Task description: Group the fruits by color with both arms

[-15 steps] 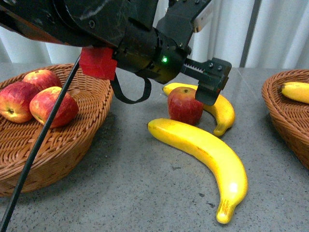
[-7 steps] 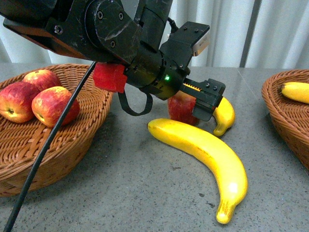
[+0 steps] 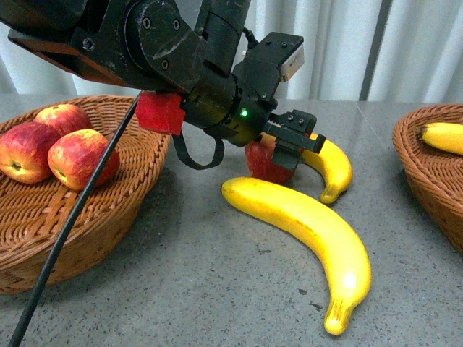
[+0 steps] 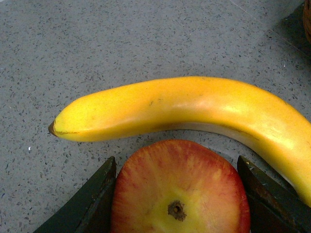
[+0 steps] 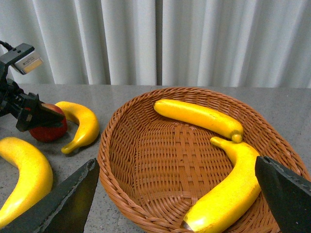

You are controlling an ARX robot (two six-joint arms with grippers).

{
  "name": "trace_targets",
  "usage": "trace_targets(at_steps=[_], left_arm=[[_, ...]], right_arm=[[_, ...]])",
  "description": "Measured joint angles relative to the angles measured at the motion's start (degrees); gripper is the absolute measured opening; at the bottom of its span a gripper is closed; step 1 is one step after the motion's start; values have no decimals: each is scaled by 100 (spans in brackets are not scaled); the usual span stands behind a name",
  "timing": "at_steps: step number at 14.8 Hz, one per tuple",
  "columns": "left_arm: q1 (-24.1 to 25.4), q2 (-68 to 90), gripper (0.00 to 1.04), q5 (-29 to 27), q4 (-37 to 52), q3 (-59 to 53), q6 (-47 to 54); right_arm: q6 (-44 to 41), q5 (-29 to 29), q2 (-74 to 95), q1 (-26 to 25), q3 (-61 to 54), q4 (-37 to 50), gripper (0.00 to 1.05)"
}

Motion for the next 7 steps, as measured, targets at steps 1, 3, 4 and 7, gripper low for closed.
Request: trace_targets(at_steps=[1,3,4,7], left_arm=[[11,-33,65,-2,44,-26,-35],[57,-358,65,-63,83,-166,-136],[103,-710,64,-221,225,-251,-247],[540,-1923,63,-1054,496,-861,-636]], right_arm=[[0,0,0,0,0,0,98],[0,0,0,0,0,0,98],[0,-2,0,0,0,0,98],[0,0,0,0,0,0,98]])
